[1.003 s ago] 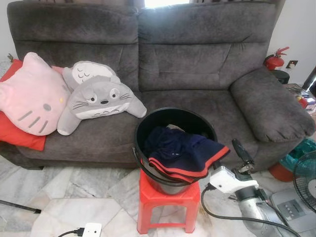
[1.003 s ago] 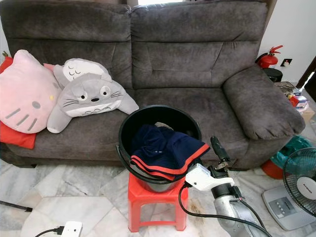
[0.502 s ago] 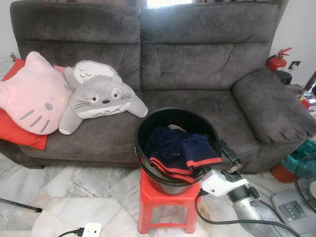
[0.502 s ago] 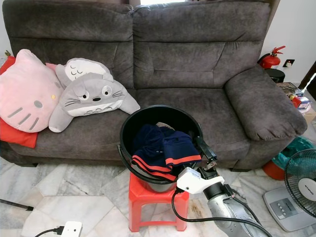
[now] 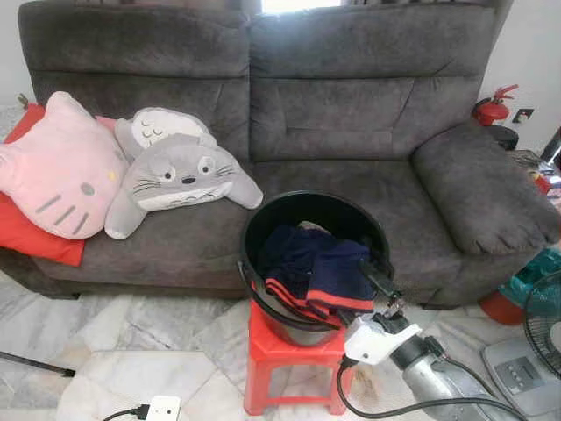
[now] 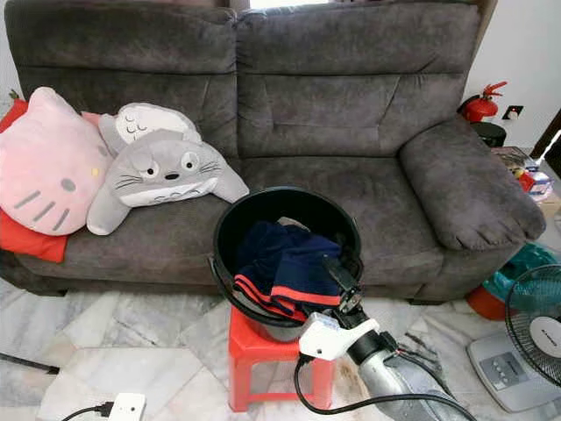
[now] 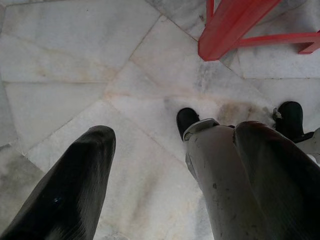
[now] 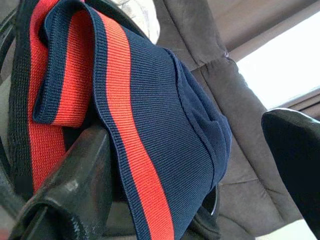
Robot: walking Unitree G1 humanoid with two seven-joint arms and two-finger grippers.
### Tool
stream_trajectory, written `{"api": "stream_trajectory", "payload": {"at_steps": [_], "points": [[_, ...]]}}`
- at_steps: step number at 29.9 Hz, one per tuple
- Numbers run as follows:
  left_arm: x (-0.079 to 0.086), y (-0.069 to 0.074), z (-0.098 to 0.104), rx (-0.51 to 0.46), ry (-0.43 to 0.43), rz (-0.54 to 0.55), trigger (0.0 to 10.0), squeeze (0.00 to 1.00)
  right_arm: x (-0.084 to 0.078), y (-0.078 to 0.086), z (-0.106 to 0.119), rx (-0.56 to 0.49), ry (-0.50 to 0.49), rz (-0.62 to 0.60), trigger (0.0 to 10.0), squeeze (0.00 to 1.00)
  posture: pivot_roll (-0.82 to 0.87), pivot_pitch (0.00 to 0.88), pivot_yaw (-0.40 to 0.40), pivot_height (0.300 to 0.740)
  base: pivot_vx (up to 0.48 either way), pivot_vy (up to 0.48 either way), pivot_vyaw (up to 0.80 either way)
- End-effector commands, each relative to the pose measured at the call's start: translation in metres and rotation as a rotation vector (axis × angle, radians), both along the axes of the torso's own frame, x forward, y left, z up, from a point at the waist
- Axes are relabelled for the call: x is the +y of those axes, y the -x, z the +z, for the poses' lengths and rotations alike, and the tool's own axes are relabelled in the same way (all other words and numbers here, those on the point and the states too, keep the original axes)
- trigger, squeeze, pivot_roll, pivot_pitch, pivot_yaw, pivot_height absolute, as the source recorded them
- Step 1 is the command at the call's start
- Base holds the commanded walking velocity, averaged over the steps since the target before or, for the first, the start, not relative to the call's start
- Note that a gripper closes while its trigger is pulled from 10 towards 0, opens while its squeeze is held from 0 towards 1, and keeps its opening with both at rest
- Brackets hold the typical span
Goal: Hang hanger
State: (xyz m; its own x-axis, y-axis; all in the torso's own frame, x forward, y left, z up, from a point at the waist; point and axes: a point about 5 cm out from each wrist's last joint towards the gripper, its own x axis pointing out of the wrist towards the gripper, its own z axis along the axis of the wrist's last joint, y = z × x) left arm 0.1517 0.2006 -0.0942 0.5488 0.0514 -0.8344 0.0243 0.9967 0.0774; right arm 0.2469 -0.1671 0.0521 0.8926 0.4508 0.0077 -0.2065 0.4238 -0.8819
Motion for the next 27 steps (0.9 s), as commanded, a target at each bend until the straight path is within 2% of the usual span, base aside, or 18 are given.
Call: {"api": "stream_trajectory", "payload": {"at_steps": [1, 7, 15, 20, 25, 27], "points": [[0.002, 0.004, -0.001, 0.015, -0.015, -0.002, 10.0, 0.00, 0.000, -0.003, 0.000, -0.001, 0.026, 0.012, 10.0, 0.00, -0.12, 0.000, 0.006, 0.740, 0.000, 0.000, 0.00], [0.001, 0.004, -0.001, 0.014, -0.013, -0.001, 10.0, 0.00, -0.004, -0.009, 0.000, -0.021, 0.034, -0.020, 10.0, 0.00, -0.12, 0.000, 0.006, 0.740, 0.000, 0.000, 0.00], [0.002, 0.004, -0.001, 0.010, -0.015, 0.002, 10.0, 0.00, -0.009, -0.020, 0.019, -0.131, 0.018, -0.058, 10.0, 0.00, -0.12, 0.000, 0.006, 0.740, 0.000, 0.000, 0.00], [0.002, 0.004, -0.001, 0.008, -0.016, 0.002, 10.0, 0.00, -0.007, -0.025, 0.018, -0.101, -0.005, -0.057, 10.0, 0.00, -0.12, 0.000, 0.006, 0.740, 0.000, 0.000, 0.00], [0.002, 0.004, -0.001, 0.007, -0.018, 0.006, 10.0, 0.00, 0.011, -0.024, 0.013, -0.012, -0.001, 0.062, 10.0, 0.00, -0.11, 0.000, 0.004, 0.740, 0.000, 0.000, 0.00], [0.003, 0.004, -0.001, 0.007, -0.019, 0.006, 10.0, 0.00, 0.012, -0.024, 0.013, -0.008, 0.003, 0.069, 10.0, 0.00, -0.11, 0.000, 0.004, 0.740, 0.000, 0.000, 0.00]]}}
